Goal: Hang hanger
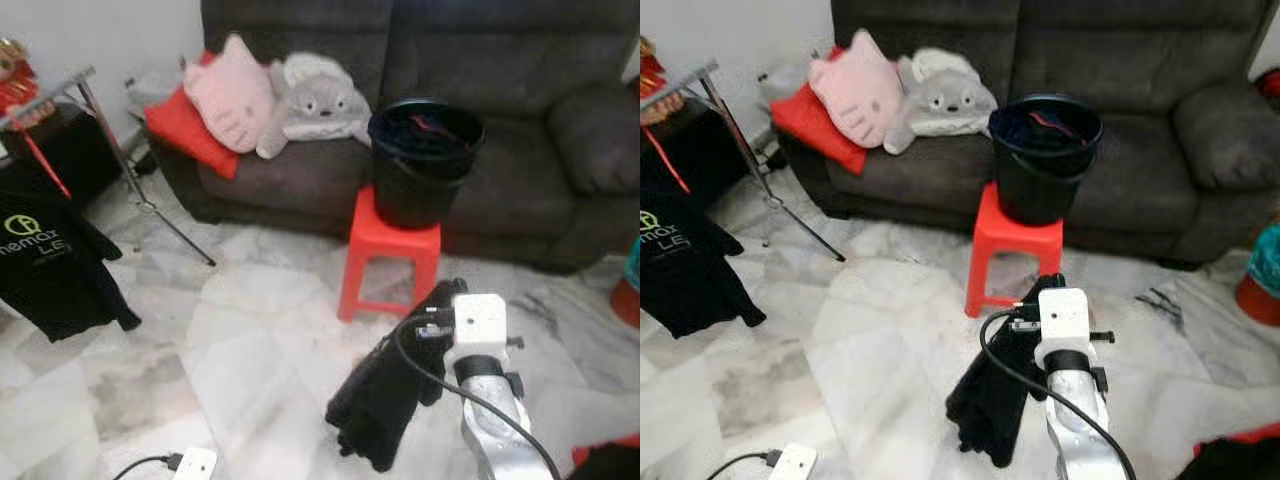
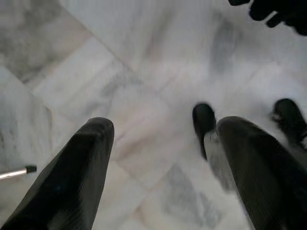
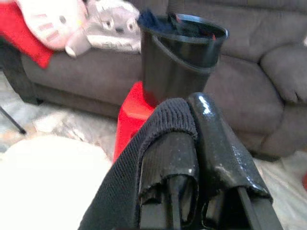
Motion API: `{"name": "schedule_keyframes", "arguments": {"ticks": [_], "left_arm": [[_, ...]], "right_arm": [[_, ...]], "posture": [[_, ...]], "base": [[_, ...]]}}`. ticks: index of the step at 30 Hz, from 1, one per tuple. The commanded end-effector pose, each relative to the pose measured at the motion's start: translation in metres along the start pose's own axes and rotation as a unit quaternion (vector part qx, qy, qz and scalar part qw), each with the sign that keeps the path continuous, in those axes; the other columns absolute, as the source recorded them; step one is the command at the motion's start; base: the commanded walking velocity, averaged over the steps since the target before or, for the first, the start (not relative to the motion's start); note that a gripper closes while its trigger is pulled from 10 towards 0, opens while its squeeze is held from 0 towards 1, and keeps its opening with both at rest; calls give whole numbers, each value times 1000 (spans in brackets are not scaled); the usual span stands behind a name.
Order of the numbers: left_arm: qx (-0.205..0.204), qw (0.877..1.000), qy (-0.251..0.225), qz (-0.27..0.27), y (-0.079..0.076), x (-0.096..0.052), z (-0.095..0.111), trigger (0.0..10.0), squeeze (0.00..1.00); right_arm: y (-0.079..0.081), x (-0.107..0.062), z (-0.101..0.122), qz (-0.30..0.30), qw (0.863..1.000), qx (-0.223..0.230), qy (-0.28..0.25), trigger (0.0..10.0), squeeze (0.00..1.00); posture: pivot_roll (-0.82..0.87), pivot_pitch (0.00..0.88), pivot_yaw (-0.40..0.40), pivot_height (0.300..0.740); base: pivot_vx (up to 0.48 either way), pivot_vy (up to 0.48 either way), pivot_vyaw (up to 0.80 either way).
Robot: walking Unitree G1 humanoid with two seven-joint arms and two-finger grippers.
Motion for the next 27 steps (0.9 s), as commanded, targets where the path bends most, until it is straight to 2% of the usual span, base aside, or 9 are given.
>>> {"name": "schedule_keyframes", "arguments": {"ticks": [1, 6, 14, 27], "left_arm": [[-13, 1000, 13, -5, -4, -2, -8, 10000, 0], [-18, 1000, 13, -1, -4, -2, -7, 10000, 0], [-13, 1000, 5, -5, -8, -1, -3, 10000, 0], [-21, 1000, 2, -3, -16, -1, -3, 10000, 0]], "right_arm": [[1, 1, 10, 1, 1000, 1, -19, 10000, 0], [3, 2, 14, 12, 1000, -2, -23, 10000, 0], [-9, 4, 17, -1, 1000, -10, -24, 10000, 0], [-12, 11, 20, 0, 1000, -10, -27, 10000, 0]], "posture": [[-150, 0, 45, 740], [-151, 0, 38, 740], [-150, 0, 31, 740], [-117, 0, 14, 740]], "base": [[0, 0, 800], [0, 0, 800], [0, 0, 800], [0, 0, 800]]}}
Point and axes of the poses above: a point about 5 cm out from each wrist's last joint towards the gripper, its own x axis pointing out of the wrist towards the gripper, its own z axis along the axis of the wrist's last joint, y = z × x, the point moved 4 cm from there along x, pointing out of the wrist towards the gripper, and after that the axes turned 15 degrees about x, right-handed, at the moved point
